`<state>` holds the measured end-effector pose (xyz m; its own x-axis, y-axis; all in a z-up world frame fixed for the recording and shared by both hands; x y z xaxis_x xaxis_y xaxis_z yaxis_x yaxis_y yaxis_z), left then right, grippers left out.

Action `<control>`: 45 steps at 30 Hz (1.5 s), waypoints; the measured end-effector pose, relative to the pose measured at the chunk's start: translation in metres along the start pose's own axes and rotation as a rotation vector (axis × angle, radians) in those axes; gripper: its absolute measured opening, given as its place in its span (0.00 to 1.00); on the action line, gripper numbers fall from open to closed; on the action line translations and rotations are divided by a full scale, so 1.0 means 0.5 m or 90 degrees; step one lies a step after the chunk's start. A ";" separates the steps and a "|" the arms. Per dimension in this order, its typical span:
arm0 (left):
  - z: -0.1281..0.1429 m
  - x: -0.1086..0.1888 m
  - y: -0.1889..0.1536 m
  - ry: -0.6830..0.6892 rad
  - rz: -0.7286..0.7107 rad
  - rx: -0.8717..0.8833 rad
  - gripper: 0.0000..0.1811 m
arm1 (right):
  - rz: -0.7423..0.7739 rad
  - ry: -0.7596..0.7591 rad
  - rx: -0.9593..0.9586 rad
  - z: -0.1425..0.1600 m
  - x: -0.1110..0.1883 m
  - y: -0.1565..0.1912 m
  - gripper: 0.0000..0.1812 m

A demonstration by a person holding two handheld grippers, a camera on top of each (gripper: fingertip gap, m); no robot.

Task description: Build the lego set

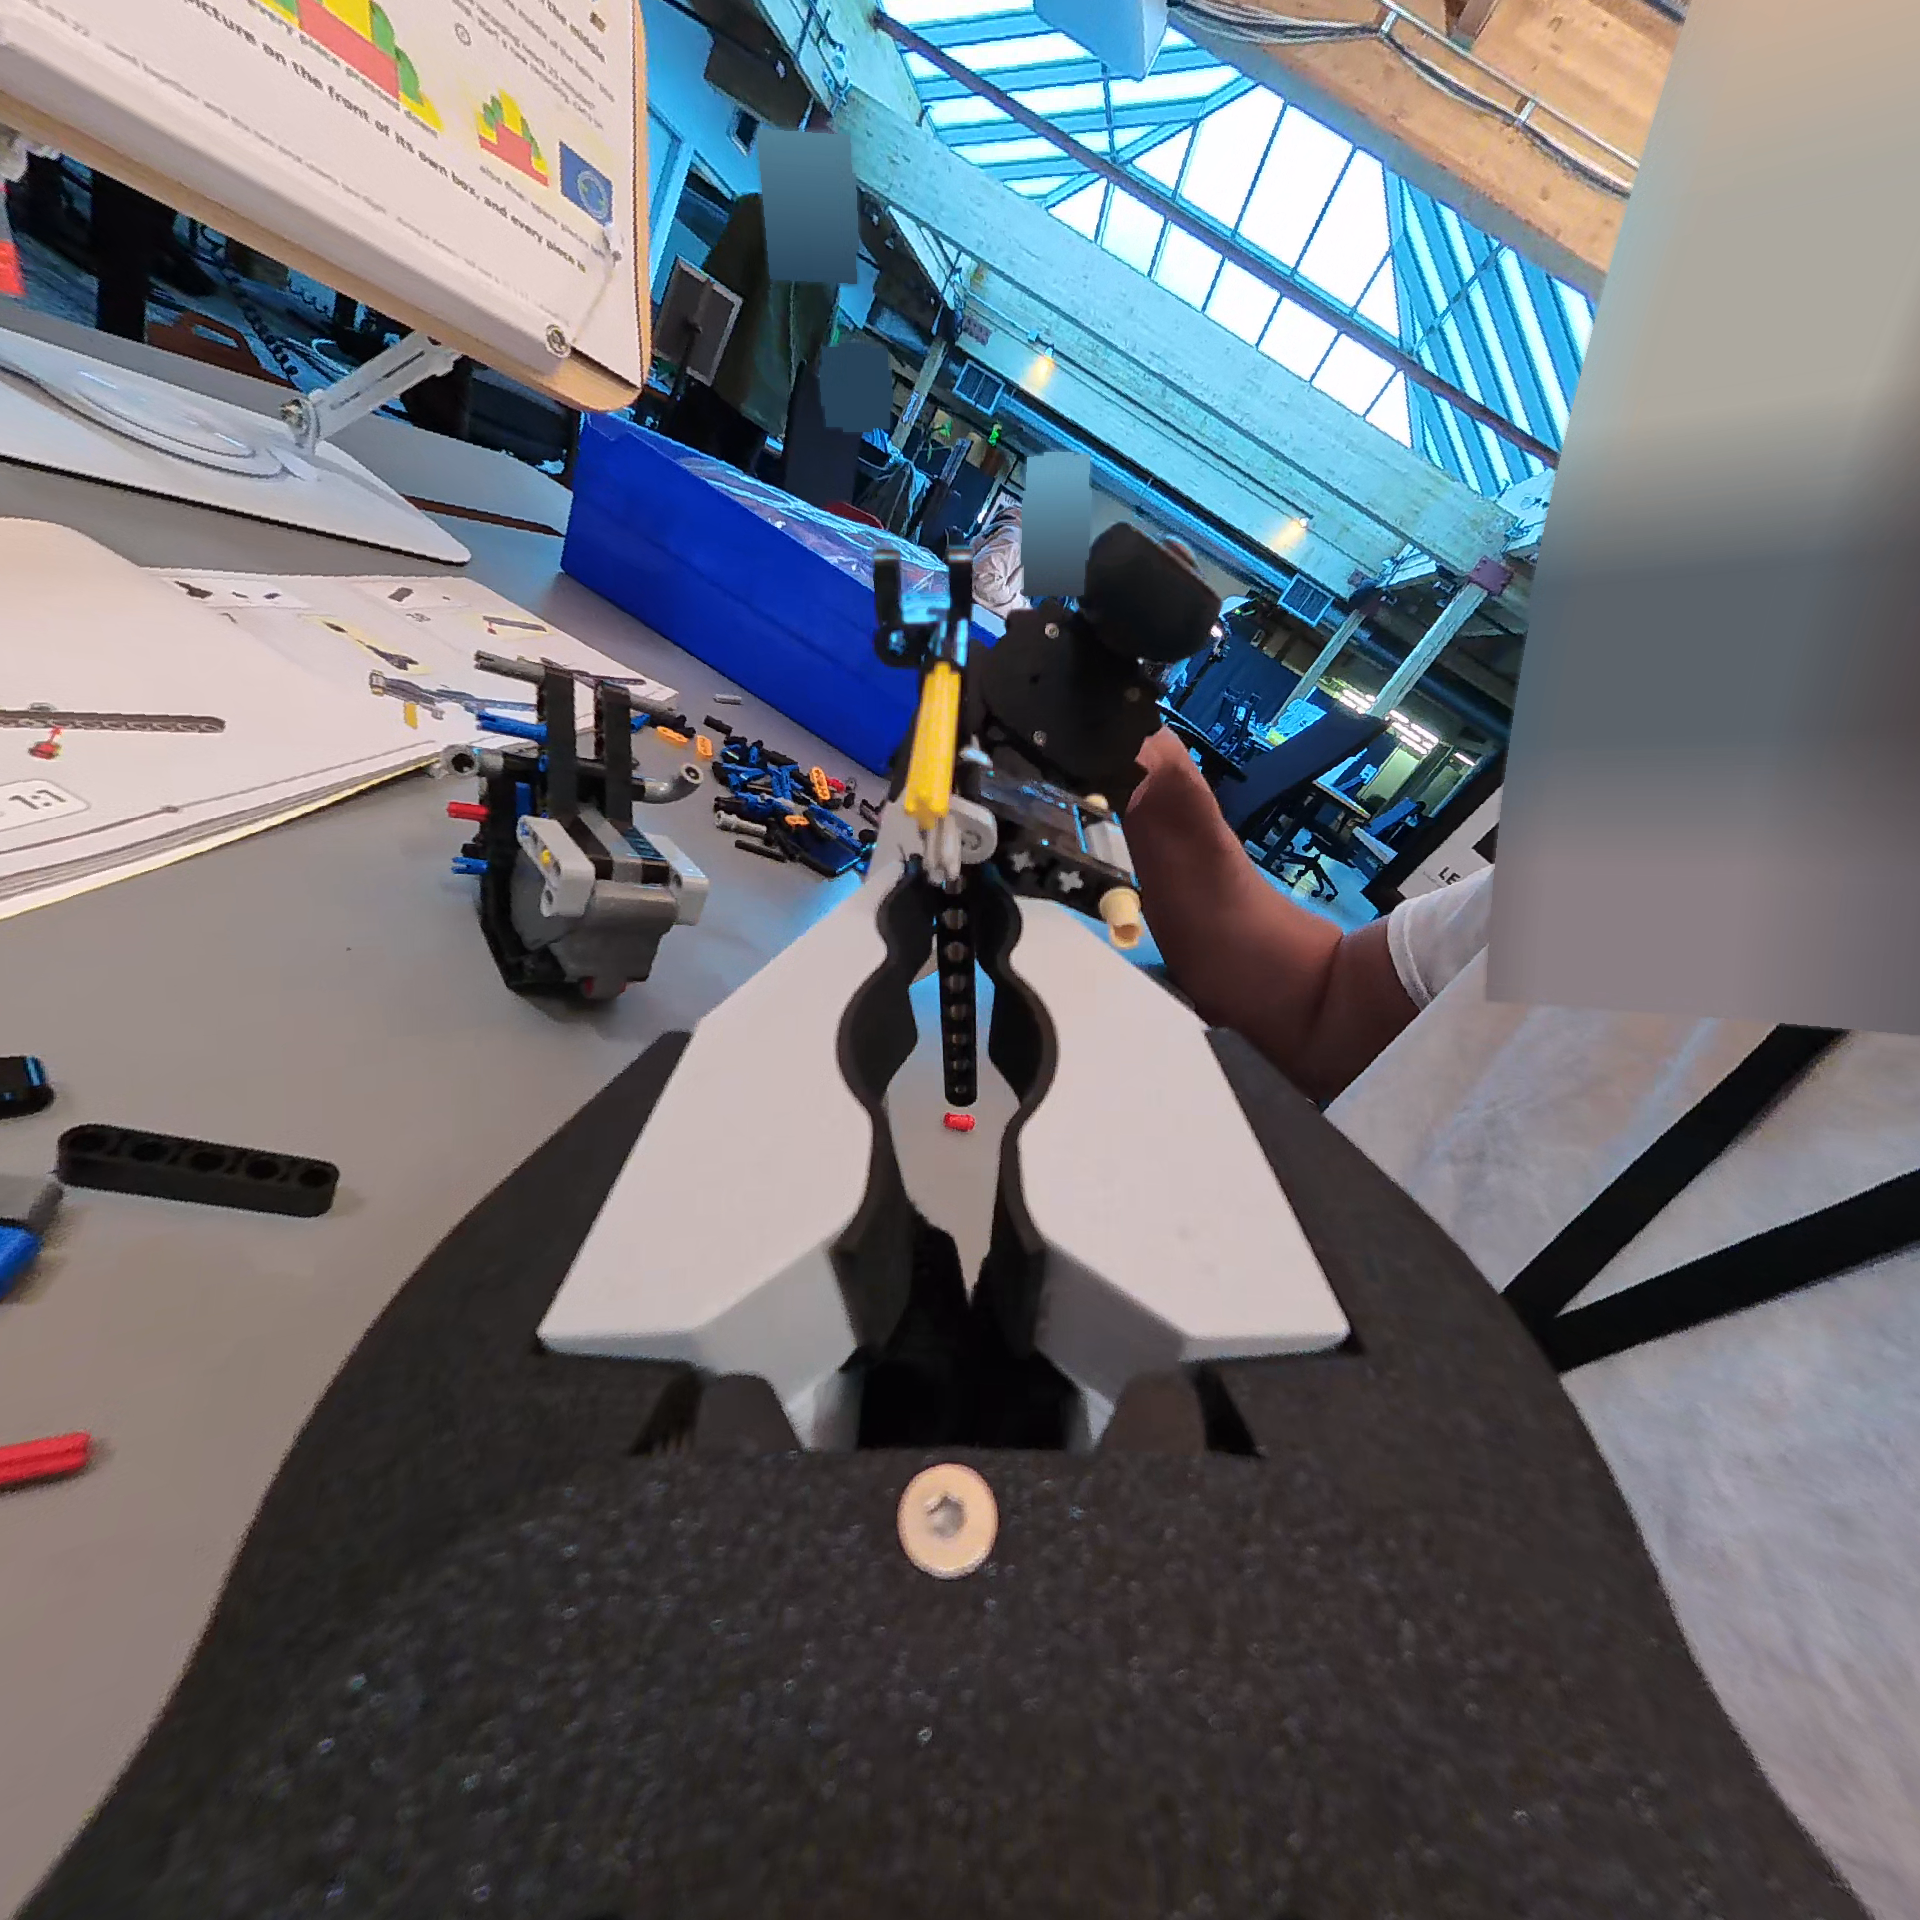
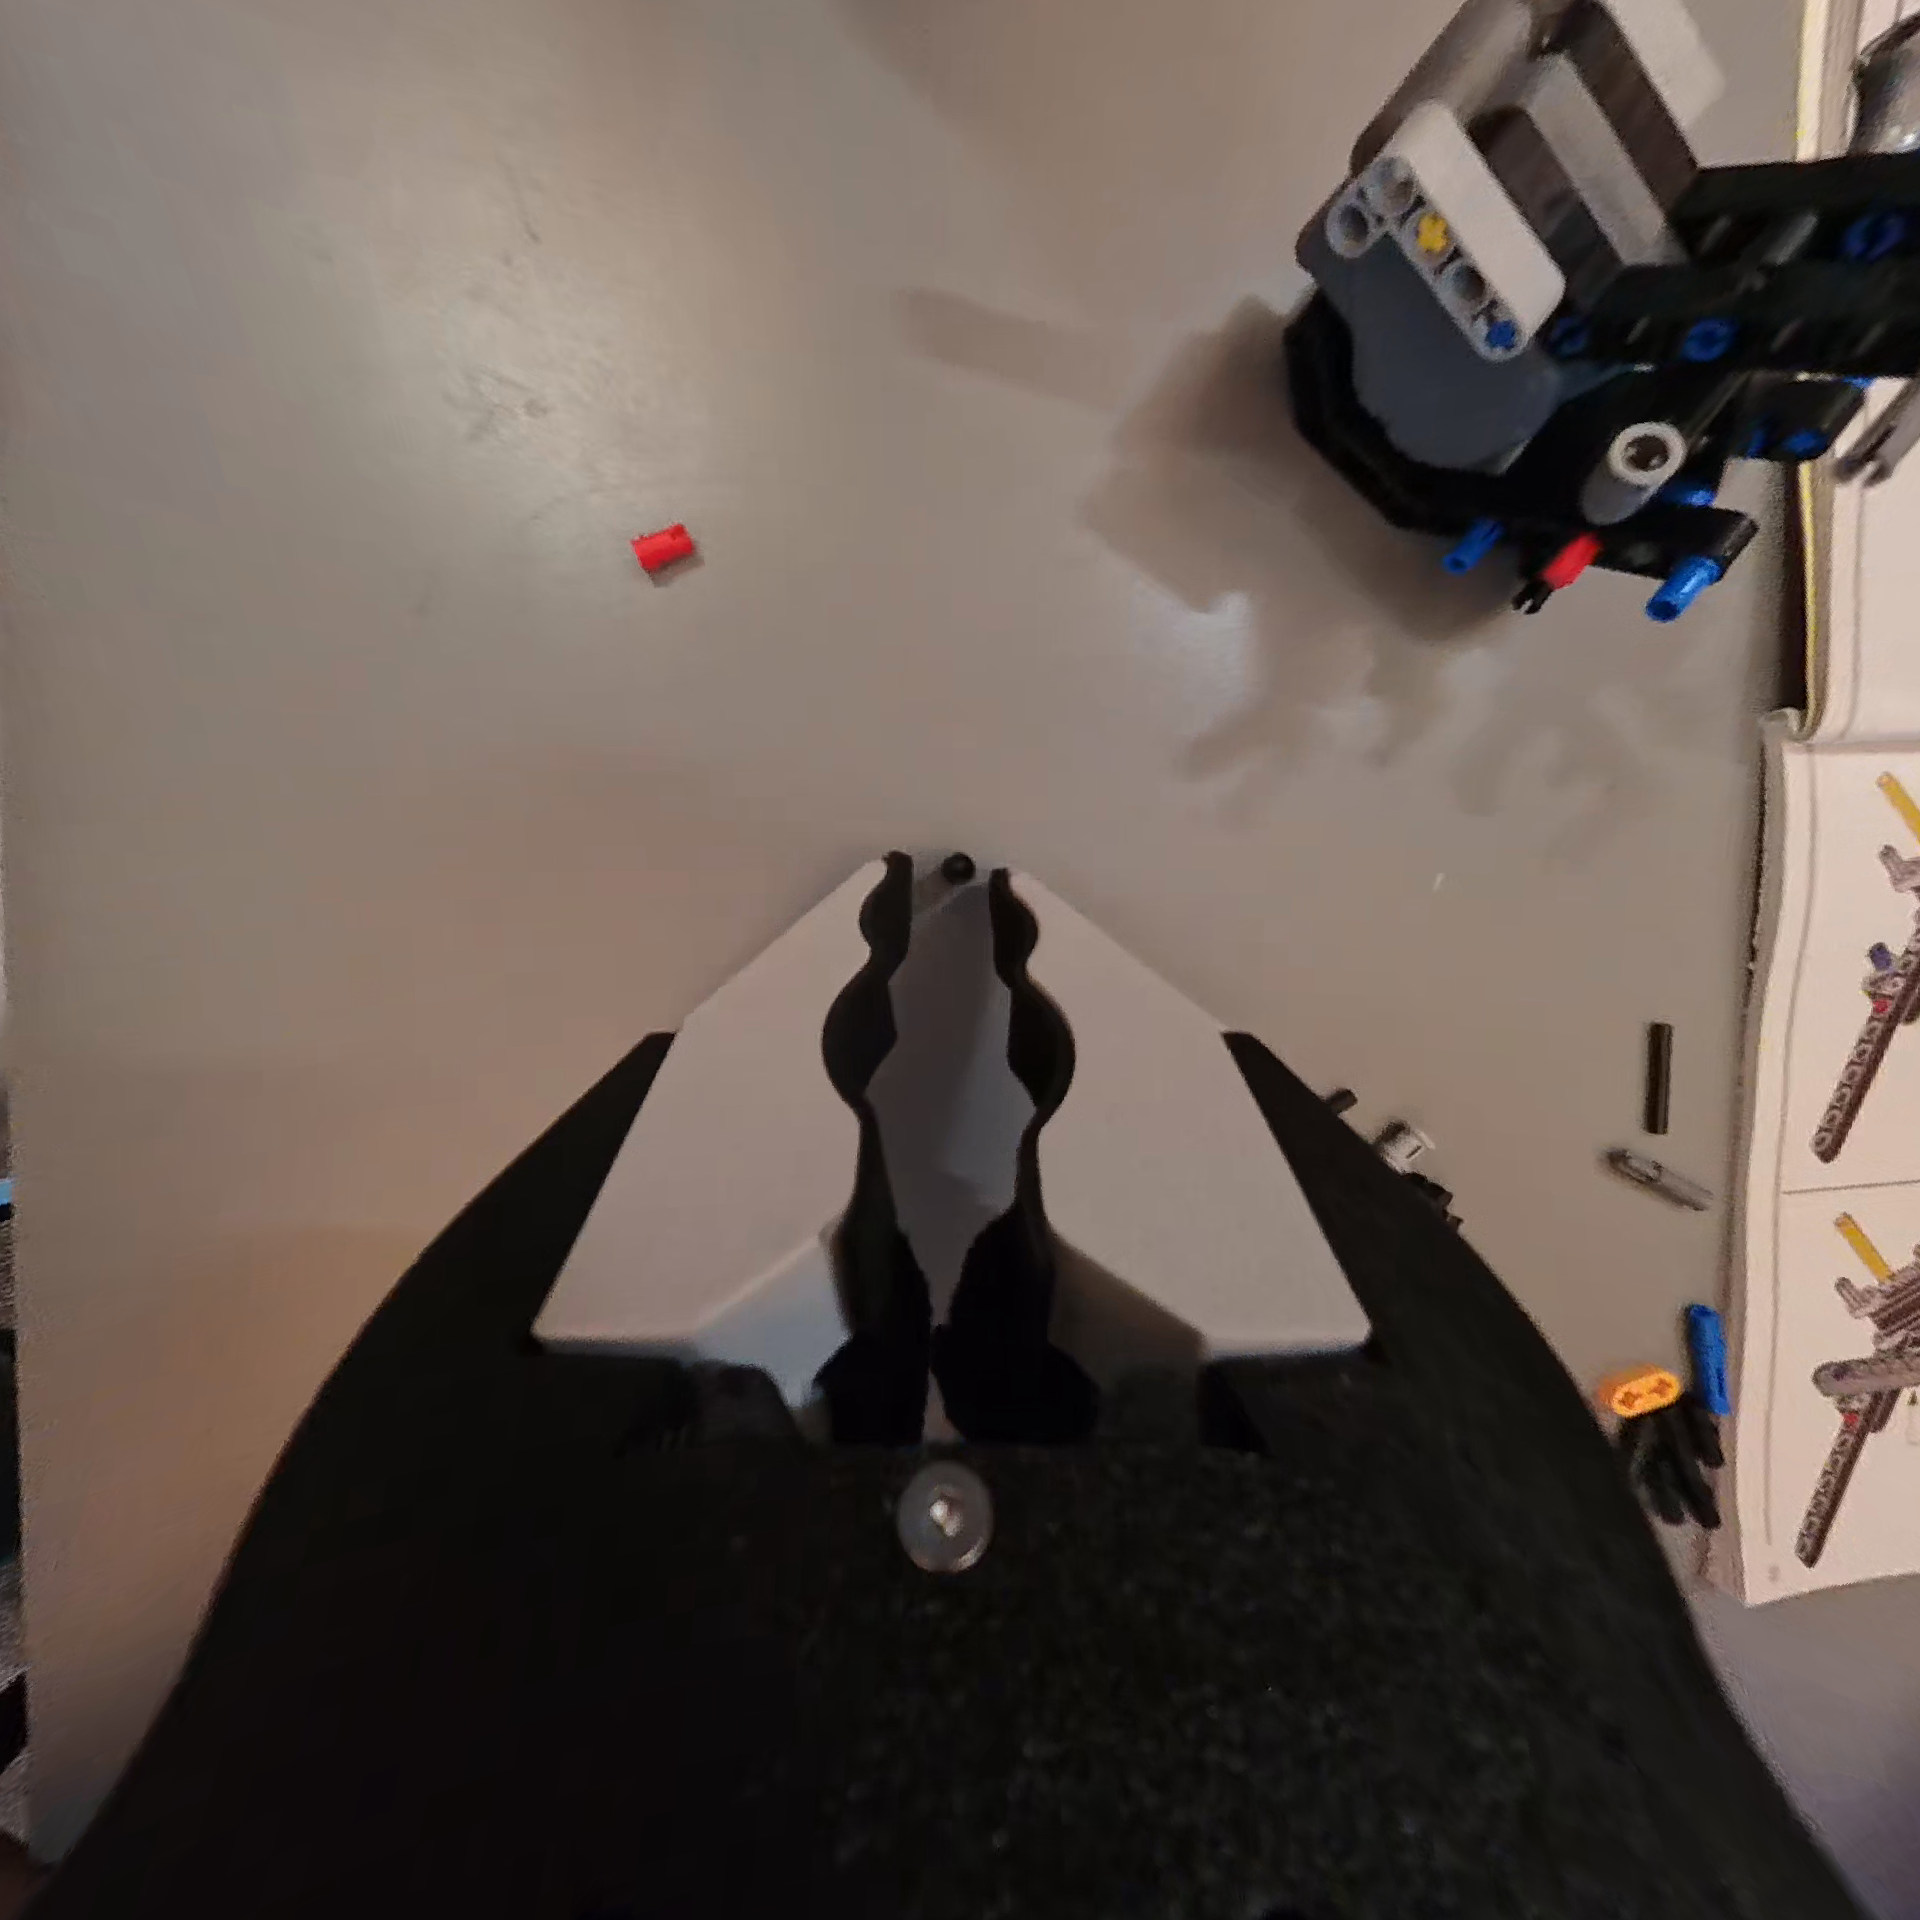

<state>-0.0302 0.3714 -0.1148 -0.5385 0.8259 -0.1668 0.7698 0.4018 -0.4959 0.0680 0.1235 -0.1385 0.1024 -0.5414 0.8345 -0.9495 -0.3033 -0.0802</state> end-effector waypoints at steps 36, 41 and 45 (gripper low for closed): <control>0.001 0.001 -0.006 -0.105 0.093 0.115 0.03 | -0.108 -0.675 -0.200 -0.230 -0.019 -0.008 0.02; 0.002 -0.001 -0.007 -0.108 0.099 0.122 0.03 | -0.108 -0.676 -0.187 -0.229 -0.018 -0.007 0.02; 0.003 -0.001 -0.007 -0.104 0.097 0.120 0.03 | -0.117 -0.683 -0.187 -0.226 -0.022 -0.007 0.02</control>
<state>-0.0331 0.3687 -0.1142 -0.4817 0.7902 -0.3789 0.7768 0.1849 -0.6020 0.0368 0.2190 -0.0858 0.3155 -0.9445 -0.0911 -0.9120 -0.3283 0.2458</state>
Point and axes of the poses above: each gripper's, where its closed fingertips meet, x back along the fingers, z out of its underside, y = z × x across the jaws, the point moved 9 cm from there along x, back along the fingers, and after that the axes turned 6 degrees about -y, right-handed, at the moved point
